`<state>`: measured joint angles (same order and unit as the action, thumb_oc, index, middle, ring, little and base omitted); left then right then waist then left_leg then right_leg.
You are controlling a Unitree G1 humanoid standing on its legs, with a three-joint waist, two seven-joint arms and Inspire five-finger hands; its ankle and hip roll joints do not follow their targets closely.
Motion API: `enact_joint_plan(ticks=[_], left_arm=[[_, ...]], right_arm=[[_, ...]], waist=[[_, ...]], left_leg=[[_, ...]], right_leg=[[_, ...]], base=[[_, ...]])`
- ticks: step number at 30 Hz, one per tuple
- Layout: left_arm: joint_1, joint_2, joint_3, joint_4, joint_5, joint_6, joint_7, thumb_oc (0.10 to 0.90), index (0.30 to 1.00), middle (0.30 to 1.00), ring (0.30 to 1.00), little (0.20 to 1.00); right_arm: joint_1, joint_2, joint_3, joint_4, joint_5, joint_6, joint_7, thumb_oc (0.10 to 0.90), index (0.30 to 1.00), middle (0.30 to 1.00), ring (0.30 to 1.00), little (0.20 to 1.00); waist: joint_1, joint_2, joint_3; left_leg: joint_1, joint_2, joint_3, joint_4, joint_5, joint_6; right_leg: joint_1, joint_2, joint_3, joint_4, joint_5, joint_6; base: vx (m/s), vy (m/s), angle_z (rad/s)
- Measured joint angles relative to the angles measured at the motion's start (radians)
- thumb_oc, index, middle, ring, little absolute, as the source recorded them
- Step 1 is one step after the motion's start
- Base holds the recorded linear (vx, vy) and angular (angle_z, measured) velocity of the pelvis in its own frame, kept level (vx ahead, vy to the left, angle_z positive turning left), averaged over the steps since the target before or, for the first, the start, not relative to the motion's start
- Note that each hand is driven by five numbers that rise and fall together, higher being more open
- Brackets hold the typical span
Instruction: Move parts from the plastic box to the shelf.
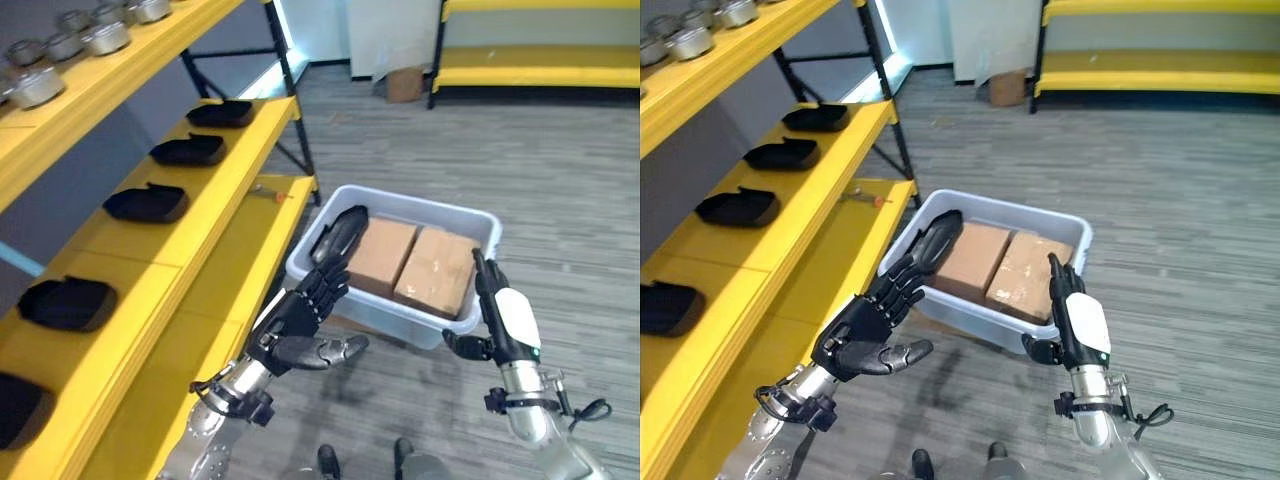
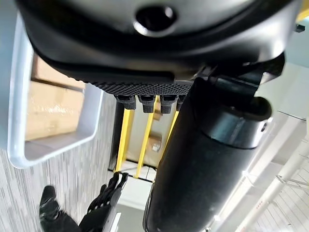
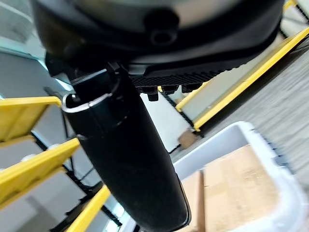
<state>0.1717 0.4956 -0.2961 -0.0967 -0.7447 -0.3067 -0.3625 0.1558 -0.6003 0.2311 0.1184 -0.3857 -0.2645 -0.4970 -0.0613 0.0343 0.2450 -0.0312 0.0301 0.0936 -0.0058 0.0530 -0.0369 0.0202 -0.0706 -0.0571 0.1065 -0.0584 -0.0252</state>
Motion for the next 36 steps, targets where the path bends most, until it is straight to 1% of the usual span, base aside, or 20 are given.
enact_joint_plan(ticks=[2,4,5,6,8,9,11,15,17,20,22,25,28,29,30,32,33,34,35,36], left_arm=[[0.039,-0.002,0.031,0.019,-0.041,0.004,-0.024,0.900,1.000,1.000,1.000,1.000],[0.069,-0.006,0.039,0.020,-0.063,0.008,-0.044,0.900,1.000,1.000,1.000,1.000],[0.086,-0.008,0.044,0.019,-0.075,0.011,-0.054,0.900,1.000,1.000,1.000,1.000],[0.094,-0.003,0.056,0.019,-0.075,0.017,-0.063,0.900,1.000,1.000,1.000,1.000],[0.086,0.003,0.066,0.019,-0.075,0.021,-0.064,0.900,1.000,1.000,1.000,1.000],[0.077,0.003,0.071,0.018,-0.076,0.021,-0.064,0.900,1.000,1.000,1.000,1.000],[0.056,0.004,0.077,0.018,-0.076,0.021,-0.064,0.900,1.000,1.000,1.000,1.000],[0.006,0.020,0.074,0.031,-0.064,0.021,-0.041,0.900,1.000,1.000,1.000,1.000],[-0.003,0.021,0.065,0.034,-0.063,0.021,-0.048,0.900,1.000,1.000,1.000,1.000],[0.000,0.028,0.066,0.037,-0.063,0.021,-0.049,0.900,1.000,1.000,1.000,1.000],[0.000,0.032,0.066,0.041,-0.064,0.025,-0.049,0.900,1.000,1.000,1.000,1.000],[-0.006,0.030,0.067,0.049,-0.071,0.065,-0.070,0.900,1.000,1.000,1.000,1.000],[-0.034,0.008,0.062,0.079,-0.072,0.112,-0.087,0.900,1.000,1.000,1.000,1.000],[-0.045,0.006,0.054,0.080,-0.067,0.112,-0.085,0.900,1.000,1.000,1.000,1.000],[-0.049,0.003,0.048,0.081,-0.063,0.112,-0.084,0.900,1.000,1.000,1.000,1.000],[-0.043,0.003,0.022,0.078,-0.024,0.112,-0.074,0.900,1.000,1.000,1.000,1.000],[-0.037,0.009,0.013,0.074,-0.009,0.112,-0.072,0.900,1.000,1.000,1.000,1.000],[-0.035,0.014,0.013,0.071,0.009,0.114,-0.069,0.900,1.000,1.000,1.000,1.000],[-0.035,0.028,0.014,0.069,0.033,0.133,-0.053,0.900,1.000,1.000,1.000,1.000],[-0.035,0.046,0.009,0.071,0.063,0.143,-0.039,0.900,1.000,1.000,1.000,1.000]], right_arm=[[0.026,-0.001,0.001,-0.001,0.023,-0.007,0.029,0.900,1.000,1.000,1.000,1.000],[0.045,-0.010,0.006,-0.001,0.098,-0.021,0.075,0.900,1.000,1.000,1.000,1.000],[0.042,-0.007,0.014,-0.001,0.140,-0.023,0.110,0.900,1.000,1.000,1.000,1.000],[0.042,0.005,0.028,-0.005,0.163,-0.039,0.147,0.900,1.000,1.000,1.000,1.000],[0.050,0.006,0.055,-0.050,0.152,-0.047,0.198,0.900,1.000,1.000,1.000,1.000],[0.053,0.006,0.069,-0.078,0.151,-0.060,0.219,0.900,1.000,1.000,1.000,1.000],[0.037,0.011,0.113,-0.121,0.151,-0.087,0.248,0.900,1.000,1.000,1.000,1.000],[-0.052,0.047,0.167,-0.110,0.132,-0.100,0.241,0.900,1.000,1.000,1.000,1.000],[-0.117,0.047,0.161,-0.105,0.132,-0.100,0.217,0.900,1.000,1.000,1.000,1.000],[-0.139,0.052,0.123,-0.109,0.131,-0.099,0.182,0.900,1.000,1.000,1.000,1.000],[-0.139,0.052,0.110,-0.109,0.120,-0.096,0.166,0.900,1.000,1.000,1.000,1.000],[-0.128,0.052,0.108,-0.109,0.081,-0.089,0.154,0.900,1.000,1.000,1.000,1.000],[-0.128,0.049,0.104,-0.112,0.064,-0.061,0.147,0.900,1.000,1.000,1.000,1.000],[-0.132,0.050,0.100,-0.114,0.052,-0.058,0.137,0.900,1.000,1.000,1.000,1.000],[-0.137,0.051,0.101,-0.114,0.044,-0.057,0.131,0.900,1.000,1.000,1.000,1.000],[-0.136,0.049,0.101,-0.114,0.016,-0.057,0.112,0.900,1.000,1.000,1.000,1.000],[-0.137,0.051,0.101,-0.115,0.001,-0.061,0.096,0.900,1.000,1.000,1.000,1.000],[-0.137,0.052,0.101,-0.117,-0.005,-0.068,0.082,0.900,1.000,1.000,1.000,1.000],[-0.141,0.054,0.101,-0.127,-0.006,-0.080,0.069,0.900,1.000,1.000,1.000,1.000],[-0.142,0.056,0.103,-0.139,-0.007,-0.080,0.069,0.900,1.000,1.000,1.000,1.000]], waist=[[0.010,0.009,-0.005],[0.013,0.035,-0.015],[0.018,0.056,-0.025],[0.031,0.038,-0.024],[0.034,0.021,-0.026],[0.035,0.015,-0.024],[0.040,0.001,-0.024],[0.055,-0.038,-0.024],[0.066,-0.048,-0.024],[0.072,-0.053,-0.027],[0.067,-0.053,-0.027],[0.061,-0.051,-0.030],[0.063,-0.053,-0.030],[0.066,-0.057,-0.028],[0.065,-0.059,-0.028],[0.062,-0.044,-0.030],[0.062,-0.036,-0.029],[0.062,-0.036,-0.029],[0.067,-0.035,-0.028],[0.067,-0.035,-0.028]], left_leg=[[-0.040,0.025,-0.003,0.018,0.001,0.002],[-0.042,0.049,-0.022,0.018,-0.019,0.009],[-0.036,0.051,-0.017,0.020,0.020,0.004],[-0.020,0.020,0.004,0.016,0.028,0.009],[0.003,-0.017,0.024,-0.016,0.056,0.036],[0.016,-0.033,0.028,-0.032,0.072,0.054],[0.034,-0.054,0.028,-0.044,0.071,0.059],[0.063,-0.066,0.008,-0.062,0.064,0.065],[0.084,-0.064,0.004,-0.071,0.060,0.062],[0.085,-0.067,0.001,-0.066,0.040,0.067],[0.083,-0.060,-0.003,-0.063,0.044,0.065],[0.069,-0.057,-0.003,-0.037,0.022,0.082],[0.068,-0.065,0.001,-0.011,-0.005,0.096],[0.059,-0.072,0.012,0.022,-0.019,0.112],[0.046,-0.078,0.012,0.055,-0.033,0.129],[0.062,-0.081,0.016,0.070,-0.057,0.137],[0.072,-0.078,0.024,0.065,-0.059,0.142],[0.074,-0.079,0.033,0.065,-0.062,0.146],[0.068,-0.079,0.048,0.059,-0.063,0.146],[0.067,-0.079,0.058,0.052,-0.054,0.133]], right_leg=[[0.023,-0.006,-0.004,-0.008,-0.005,0.010],[0.030,0.004,0.006,0.006,-0.034,0.046],[0.029,0.002,0.019,0.026,-0.054,0.065],[0.023,-0.030,0.026,0.047,-0.070,0.087],[0.030,-0.072,0.024,0.049,-0.076,0.111],[0.037,-0.088,0.020,0.044,-0.078,0.121],[0.069,-0.108,0.007,0.012,-0.068,0.137],[0.136,-0.112,-0.045,-0.045,-0.057,0.158],[0.161,-0.106,-0.051,-0.059,-0.053,0.158],[0.160,-0.106,-0.053,-0.042,-0.059,0.157],[0.146,-0.104,-0.057,-0.011,-0.060,0.157],[0.094,-0.104,-0.059,0.091,-0.065,0.158],[0.007,-0.122,-0.056,0.291,-0.060,0.155],[-0.056,-0.140,-0.045,0.406,-0.053,0.152],[-0.102,-0.155,-0.033,0.491,-0.035,0.151],[-0.177,-0.183,-0.034,0.629,0.061,0.150],[-0.198,-0.191,-0.036,0.661,0.066,0.153],[-0.212,-0.197,-0.035,0.664,0.048,0.153],[-0.218,-0.196,-0.069,0.579,0.005,0.152],[-0.217,-0.194,-0.086,0.490,-0.008,0.155]], base=[[0.14,0.073,-0.55],[0.11,0.106,-0.23],[0.15,0.204,-0.49],[0.16,0.227,-0.44],[0.11,0.148,-0.14],[0.05,0.048,0.07],[0.12,0.081,0.08],[0.15,0.098,0.17],[0.18,0.181,0.06],[0.12,0.143,0.04],[0.09,0.114,0.03],[0.10,0.112,0.01],[0.09,0.171,-0.01],[0.05,0.130,-0.03],[0.05,0.091,-0.02],[0.07,0.013,-0.10],[0.08,-0.054,-0.25],[0.13,-0.191,-0.35],[0.13,-0.220,-0.38],[0.13,-0.224,-0.42]])
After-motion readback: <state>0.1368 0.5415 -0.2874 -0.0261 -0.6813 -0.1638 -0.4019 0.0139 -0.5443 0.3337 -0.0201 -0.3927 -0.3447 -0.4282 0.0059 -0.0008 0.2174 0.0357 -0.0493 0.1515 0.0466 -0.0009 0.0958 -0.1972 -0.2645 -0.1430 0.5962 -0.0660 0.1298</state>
